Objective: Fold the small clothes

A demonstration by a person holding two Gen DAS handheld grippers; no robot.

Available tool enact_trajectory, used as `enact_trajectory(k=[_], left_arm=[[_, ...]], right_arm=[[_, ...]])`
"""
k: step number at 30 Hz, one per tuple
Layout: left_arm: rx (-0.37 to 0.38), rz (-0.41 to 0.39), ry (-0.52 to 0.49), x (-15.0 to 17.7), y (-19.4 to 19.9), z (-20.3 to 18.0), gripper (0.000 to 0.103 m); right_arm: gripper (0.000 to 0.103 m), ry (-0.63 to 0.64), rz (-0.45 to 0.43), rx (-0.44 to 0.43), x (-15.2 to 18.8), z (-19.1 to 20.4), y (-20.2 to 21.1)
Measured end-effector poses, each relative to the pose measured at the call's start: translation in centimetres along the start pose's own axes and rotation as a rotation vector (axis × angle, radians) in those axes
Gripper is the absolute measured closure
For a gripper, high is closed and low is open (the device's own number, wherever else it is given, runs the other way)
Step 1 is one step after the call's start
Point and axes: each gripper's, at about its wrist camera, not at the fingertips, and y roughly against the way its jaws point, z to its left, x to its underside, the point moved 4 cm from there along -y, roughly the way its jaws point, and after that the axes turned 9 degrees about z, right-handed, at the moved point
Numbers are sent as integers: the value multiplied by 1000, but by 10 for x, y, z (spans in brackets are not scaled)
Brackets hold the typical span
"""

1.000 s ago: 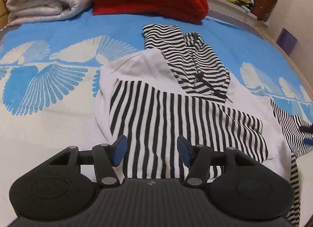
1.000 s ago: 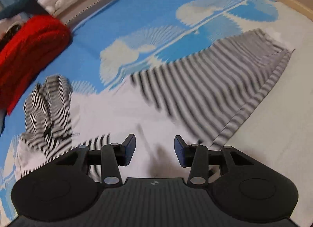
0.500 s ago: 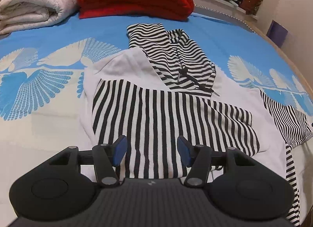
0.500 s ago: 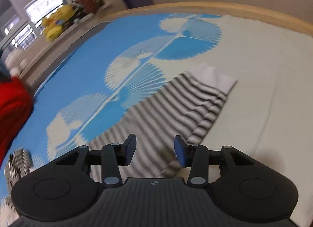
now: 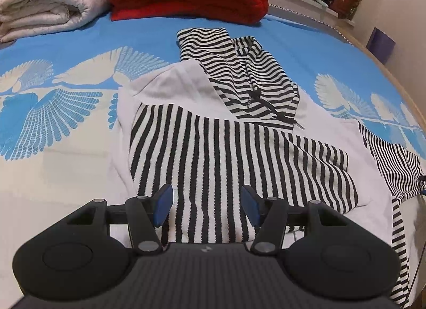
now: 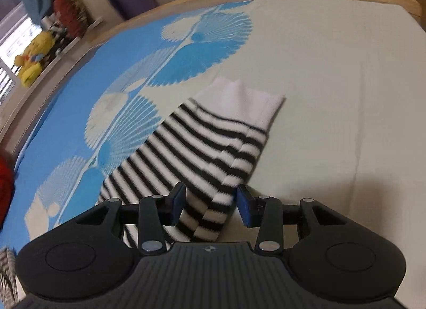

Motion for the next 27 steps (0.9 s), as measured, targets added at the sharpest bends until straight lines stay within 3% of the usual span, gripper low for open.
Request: enact_trajectory(k=[2,3,5,8,12,14,16,20,21,23,25,26,27], left_arm=[[0,-2,5,0,1,2,41],[0,-2,5,-1,2,2,41],[-1,-5,5,-1,3,4,41],[-6,-11,20,-2,6,11,41],[-7,-21,91,-8,11,32,41],[-12,-31,122,-12,15,43,41],[-16,-41,152,-16,19,56,41],[-14,-62,218,-20,31,80,41],[-10,-64,235,-22,33,85,41],[0,-63,262,-23,36,94,41],[7,-65,291,-23,39,102,41],[9,-64,303,-23,40,105,41],[12,-63,315,-23,41,108,41]], right_arm=[[66,7,-19,14,-1,0,-2],[81,21,-32,32,-1,2,-3],[96,39,-49,62,0,4,-4],[98,56,-107,110,1,14,4],[98,220,-267,95,10,75,47],[98,409,-368,19,37,132,86],[98,552,-403,-119,75,179,123],[98,818,-272,-492,189,254,193],[98,872,-202,-579,217,265,205],[98,985,31,-716,274,281,217],[98,1010,223,-712,311,282,215],[98,1019,322,-678,325,279,212],[98,1016,364,-621,334,274,209]])
